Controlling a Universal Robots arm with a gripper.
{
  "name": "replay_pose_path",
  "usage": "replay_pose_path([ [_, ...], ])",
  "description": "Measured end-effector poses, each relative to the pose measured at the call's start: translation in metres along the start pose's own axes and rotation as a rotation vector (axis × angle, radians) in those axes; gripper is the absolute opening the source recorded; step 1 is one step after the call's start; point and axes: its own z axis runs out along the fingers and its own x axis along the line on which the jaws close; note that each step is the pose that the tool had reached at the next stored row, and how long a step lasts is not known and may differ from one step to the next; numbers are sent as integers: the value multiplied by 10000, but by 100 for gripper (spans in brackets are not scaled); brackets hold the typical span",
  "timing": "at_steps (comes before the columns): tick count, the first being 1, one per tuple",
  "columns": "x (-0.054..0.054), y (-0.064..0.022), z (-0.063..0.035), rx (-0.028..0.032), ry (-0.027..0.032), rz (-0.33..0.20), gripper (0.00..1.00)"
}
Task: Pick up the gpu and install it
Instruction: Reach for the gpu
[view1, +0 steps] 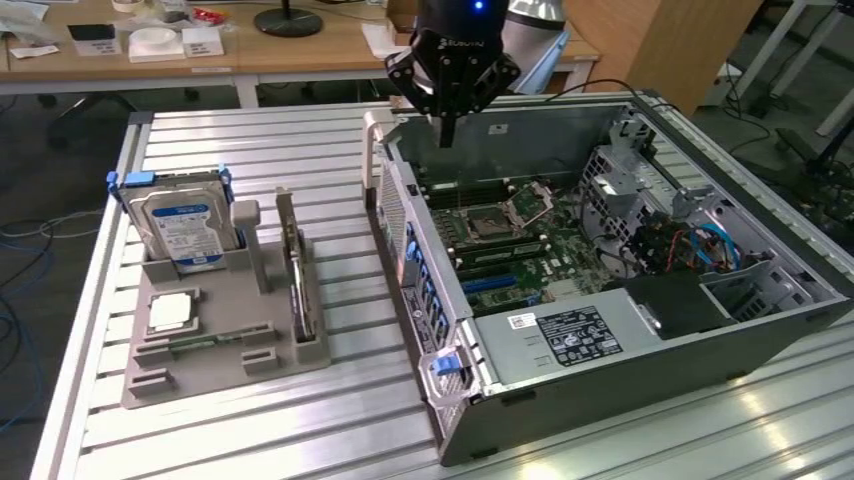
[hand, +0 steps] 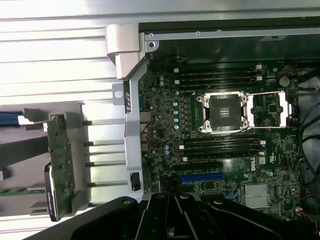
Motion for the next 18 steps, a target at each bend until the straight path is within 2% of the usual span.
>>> replay_pose_path([
  [18,158,-12,-4,0,0,1,10],
])
